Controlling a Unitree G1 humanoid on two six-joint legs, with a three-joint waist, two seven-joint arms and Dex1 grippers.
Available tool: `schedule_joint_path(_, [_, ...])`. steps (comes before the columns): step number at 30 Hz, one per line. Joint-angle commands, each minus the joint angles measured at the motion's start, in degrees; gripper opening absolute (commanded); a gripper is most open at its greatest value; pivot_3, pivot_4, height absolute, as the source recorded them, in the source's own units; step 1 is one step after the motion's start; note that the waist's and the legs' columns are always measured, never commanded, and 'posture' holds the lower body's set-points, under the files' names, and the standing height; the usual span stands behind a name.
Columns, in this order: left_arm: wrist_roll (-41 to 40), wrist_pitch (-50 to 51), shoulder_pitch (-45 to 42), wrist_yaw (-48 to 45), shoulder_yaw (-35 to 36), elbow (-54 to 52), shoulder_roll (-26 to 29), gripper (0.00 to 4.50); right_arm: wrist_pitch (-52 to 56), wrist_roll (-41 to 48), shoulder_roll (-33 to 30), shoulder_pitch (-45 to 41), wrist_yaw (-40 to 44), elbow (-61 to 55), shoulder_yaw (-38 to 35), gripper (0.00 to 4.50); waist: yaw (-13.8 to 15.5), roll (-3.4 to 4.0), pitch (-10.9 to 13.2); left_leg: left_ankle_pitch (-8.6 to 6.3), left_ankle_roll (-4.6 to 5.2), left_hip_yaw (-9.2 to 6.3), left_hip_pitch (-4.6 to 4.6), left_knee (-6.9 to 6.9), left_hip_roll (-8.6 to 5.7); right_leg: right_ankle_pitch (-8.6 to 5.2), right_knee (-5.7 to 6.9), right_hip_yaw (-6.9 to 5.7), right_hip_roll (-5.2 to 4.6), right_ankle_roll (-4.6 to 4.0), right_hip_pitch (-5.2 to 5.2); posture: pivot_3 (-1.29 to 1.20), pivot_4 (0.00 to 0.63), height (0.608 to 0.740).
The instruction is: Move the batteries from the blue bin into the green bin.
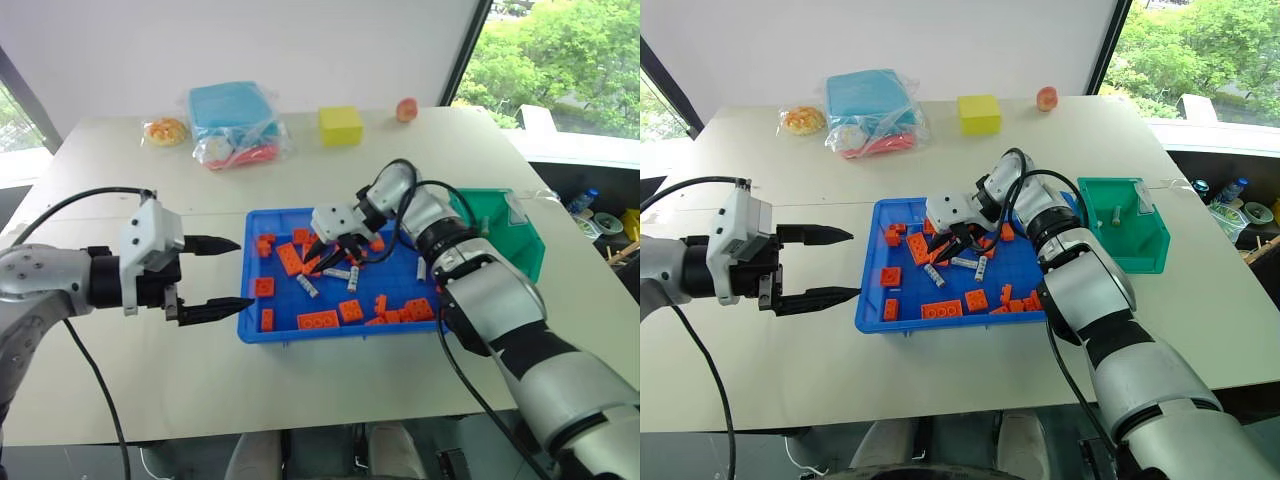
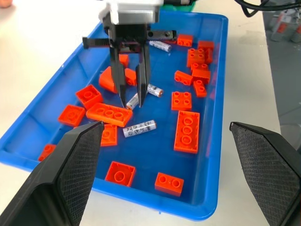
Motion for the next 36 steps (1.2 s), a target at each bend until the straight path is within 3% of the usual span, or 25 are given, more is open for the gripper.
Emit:
schedule_joint_path(1, [0.4, -1.1, -2.0, -0.7, -0.1, 0.5, 1.0, 4.50, 6.0, 1.4, -0.9, -0.3, -1.7, -3.6, -2.3, 0.98, 0.1, 0.00, 0.0, 0.00, 0.00, 0.00, 0.00, 0.00, 0.00, 0.00, 0.00, 0.00, 0.00, 0.00, -0.02, 0.00, 0.150, 0.704])
schedule_joint_path(4, [0.8, -1.3, -2.4, -1.2, -0.6, 0.6, 1.1, 4.50, 13.4, 2.2, -1.9, 3.2, -3.7, -11.2, -3.2, 2.23, 0.2, -0.02, 0.0, 0.00, 0.00, -0.02, 0.00, 0.00, 0.00, 0.01, -0.02, 0.02, 0.00, -0.01, -0.02, 0.00, 0.150, 0.704])
schedule_joint_path(7, [0.3, -0.8, -2.3, -1.3, -0.8, 0.3, 1.1, 4.50, 31.2, 2.9, -3.5, 10.7, -8.4, -28.6, -4.4, 3.80, 0.3, -0.08, 0.0, 0.00, 0.00, -0.05, -0.01, 0.00, -0.01, 0.04, -0.03, 0.04, -0.01, -0.06, 0.06, 0.00, 0.150, 0.704])
schedule_joint_path(9, [0.0, -0.5, -2.2, -1.2, -0.8, 0.1, 1.1, 4.50, 41.4, 3.5, -4.8, 14.6, -10.1, -38.6, -4.6, 3.80, 0.3, -0.07, 0.0, 0.00, -0.01, -0.05, -0.05, 0.01, 0.01, 0.07, -0.01, 0.06, -0.03, -0.11, 0.11, 0.00, 0.150, 0.704])
schedule_joint_path(13, [0.8, -1.1, -2.2, -2.7, -1.7, 1.5, 1.6, 4.50, 72.4, 6.8, -8.0, 25.3, -13.9, -63.6, -4.3, 3.80, 0.4, -0.11, -0.1, 0.02, -0.04, -0.06, -0.11, 0.01, -0.01, 0.07, -0.02, 0.06, -0.05, -0.11, 0.10, 0.00, 0.150, 0.704])
schedule_joint_path(17, [1.6, -1.6, -4.2, -3.4, -3.4, 3.0, 1.4, 4.50, 88.4, 10.5, -6.5, 29.0, -21.1, -72.4, -4.6, 3.80, 0.3, -0.13, -0.1, -0.02, -0.08, -0.02, -0.08, 0.01, 0.00, -0.01, -0.03, 0.06, -0.05, 0.00, 0.06, 0.00, 0.150, 0.704])
schedule_joint_path(25, [2.6, -2.2, -7.5, -5.0, -5.8, 5.1, 1.1, 4.50, 91.8, 14.9, -3.0, 30.3, -32.3, -69.7, -3.9, 3.80, 0.4, -0.18, -0.1, -0.01, -0.06, -0.03, -0.09, 0.01, -0.03, 0.00, -0.10, 0.04, -0.10, -0.01, -0.12, 0.00, 0.150, 0.704])
schedule_joint_path(36, [2.2, -1.8, -8.1, -6.2, -5.3, 5.2, 1.6, 4.50, 85.8, 16.7, -5.4, 33.0, -37.4, -63.9, -0.6, 3.80, 0.3, -0.25, -0.2, 0.01, -0.03, -0.04, -0.12, 0.02, -0.05, 0.00, -0.09, 0.03, -0.08, 0.00, -0.10, 0.00, 0.150, 0.704])
